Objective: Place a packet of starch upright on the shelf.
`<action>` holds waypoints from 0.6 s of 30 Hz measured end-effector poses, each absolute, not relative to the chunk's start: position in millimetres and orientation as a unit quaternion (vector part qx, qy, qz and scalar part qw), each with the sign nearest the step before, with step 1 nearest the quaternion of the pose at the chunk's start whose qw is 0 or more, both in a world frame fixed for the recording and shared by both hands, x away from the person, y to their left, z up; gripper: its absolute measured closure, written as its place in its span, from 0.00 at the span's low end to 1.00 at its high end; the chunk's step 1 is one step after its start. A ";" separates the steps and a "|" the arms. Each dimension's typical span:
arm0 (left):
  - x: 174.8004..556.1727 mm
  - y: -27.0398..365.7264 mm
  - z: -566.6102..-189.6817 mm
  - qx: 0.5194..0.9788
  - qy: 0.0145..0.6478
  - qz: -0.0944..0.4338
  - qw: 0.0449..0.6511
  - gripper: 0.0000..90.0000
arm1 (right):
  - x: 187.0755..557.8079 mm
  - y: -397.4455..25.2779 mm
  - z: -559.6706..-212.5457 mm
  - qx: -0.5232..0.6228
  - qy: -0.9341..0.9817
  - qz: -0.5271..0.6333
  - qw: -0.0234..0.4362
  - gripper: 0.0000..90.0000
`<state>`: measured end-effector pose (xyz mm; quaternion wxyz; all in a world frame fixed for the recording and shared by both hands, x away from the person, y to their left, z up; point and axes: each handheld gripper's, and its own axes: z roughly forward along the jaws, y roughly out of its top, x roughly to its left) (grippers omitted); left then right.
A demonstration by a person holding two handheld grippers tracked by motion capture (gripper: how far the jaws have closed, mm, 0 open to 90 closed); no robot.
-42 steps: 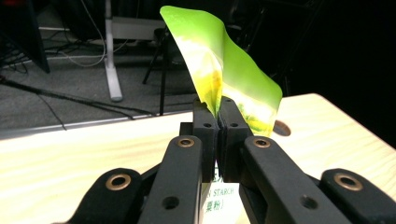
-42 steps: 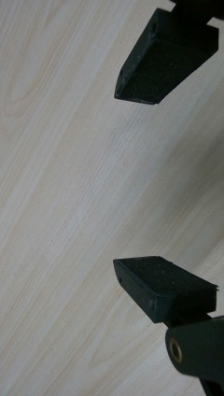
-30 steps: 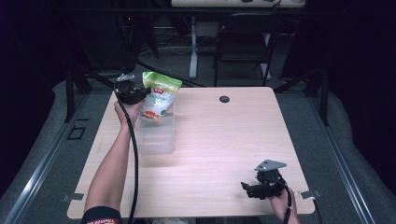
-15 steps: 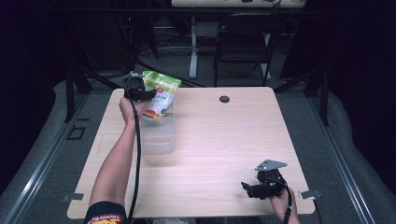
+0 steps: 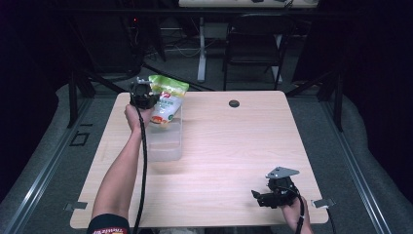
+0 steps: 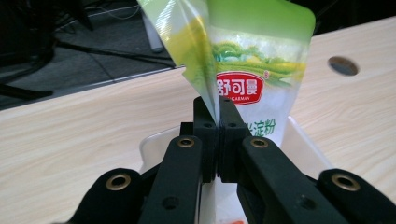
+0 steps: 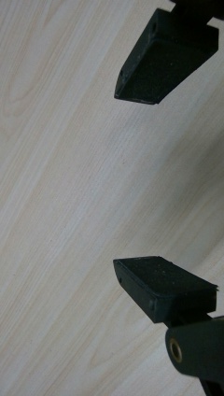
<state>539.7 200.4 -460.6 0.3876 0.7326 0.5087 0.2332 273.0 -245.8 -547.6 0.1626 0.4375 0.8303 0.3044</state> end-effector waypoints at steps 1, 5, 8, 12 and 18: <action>538.1 202.2 -460.5 0.729 0.510 0.228 0.396 0.99 | 273.2 -245.8 -547.7 0.437 0.830 0.305 0.161 0.16; 534.3 204.6 -459.9 0.718 0.514 0.213 0.419 0.99 | 273.1 -245.0 -547.8 0.438 0.830 0.305 0.162 0.16; 532.5 206.0 -460.3 0.698 0.522 0.197 0.449 0.99 | 272.7 -245.2 -547.5 0.439 0.830 0.303 0.164 0.16; 531.6 208.2 -460.6 0.676 0.531 0.165 0.483 0.99 | 272.9 -244.2 -547.4 0.438 0.829 0.307 0.161 0.16; 533.0 213.3 -466.9 0.642 0.543 0.140 0.523 0.99 | 273.3 -244.0 -547.0 0.434 0.833 0.303 0.161 0.17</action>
